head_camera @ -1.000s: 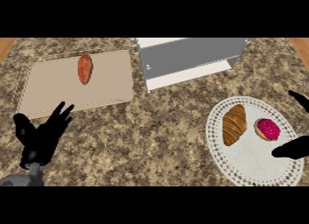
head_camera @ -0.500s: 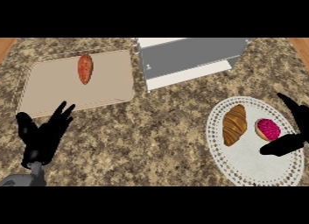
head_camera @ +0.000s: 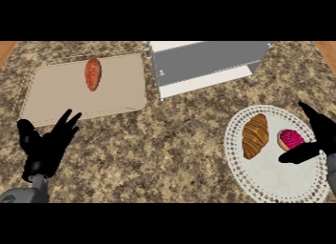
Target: Pick the cupcake from the placemat and place it in the tiered shelf
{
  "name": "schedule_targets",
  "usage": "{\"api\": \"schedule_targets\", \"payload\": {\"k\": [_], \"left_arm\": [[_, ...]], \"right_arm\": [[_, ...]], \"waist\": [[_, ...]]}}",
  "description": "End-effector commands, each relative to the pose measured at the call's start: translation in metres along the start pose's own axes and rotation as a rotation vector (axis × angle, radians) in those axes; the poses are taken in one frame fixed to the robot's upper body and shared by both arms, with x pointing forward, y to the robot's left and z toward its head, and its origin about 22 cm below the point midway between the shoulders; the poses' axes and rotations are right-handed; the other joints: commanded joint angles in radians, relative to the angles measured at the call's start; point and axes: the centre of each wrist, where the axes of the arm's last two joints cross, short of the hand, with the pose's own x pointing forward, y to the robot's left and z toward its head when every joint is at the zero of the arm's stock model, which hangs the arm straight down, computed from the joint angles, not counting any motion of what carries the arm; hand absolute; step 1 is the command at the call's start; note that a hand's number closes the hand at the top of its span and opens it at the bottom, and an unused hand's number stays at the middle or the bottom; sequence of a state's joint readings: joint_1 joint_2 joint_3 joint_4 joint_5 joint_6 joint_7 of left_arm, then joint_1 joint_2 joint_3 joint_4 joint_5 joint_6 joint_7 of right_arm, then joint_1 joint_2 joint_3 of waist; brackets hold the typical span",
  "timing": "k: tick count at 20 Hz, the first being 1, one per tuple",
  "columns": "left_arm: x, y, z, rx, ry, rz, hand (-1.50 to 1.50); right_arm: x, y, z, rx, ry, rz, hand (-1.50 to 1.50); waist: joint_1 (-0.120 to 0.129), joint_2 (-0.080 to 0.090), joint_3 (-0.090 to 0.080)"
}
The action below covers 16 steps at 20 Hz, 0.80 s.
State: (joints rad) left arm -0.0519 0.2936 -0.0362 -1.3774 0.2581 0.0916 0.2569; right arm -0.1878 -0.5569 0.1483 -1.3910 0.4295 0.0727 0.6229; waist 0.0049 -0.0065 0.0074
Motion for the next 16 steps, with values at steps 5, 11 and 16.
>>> {"api": "schedule_targets", "payload": {"k": [5,11,16], "left_arm": [[-0.018,-0.01,0.019,-0.007,0.059,0.002,0.0],[-0.017,-0.004,0.003,-0.005,0.058,0.0,0.0],[-0.02,-0.008,0.013,-0.005,0.057,-0.012,0.0]], "right_arm": [[-0.003,0.023,-0.004,-0.01,-0.044,-0.024,-1.5],[-0.009,0.038,-0.013,0.089,-0.094,0.054,1.5],[0.008,0.026,-0.019,0.156,-0.199,0.104,1.5]], "waist": [[-0.002,0.005,-0.007],[-0.003,0.007,-0.007],[0.0,0.006,-0.007]]}}
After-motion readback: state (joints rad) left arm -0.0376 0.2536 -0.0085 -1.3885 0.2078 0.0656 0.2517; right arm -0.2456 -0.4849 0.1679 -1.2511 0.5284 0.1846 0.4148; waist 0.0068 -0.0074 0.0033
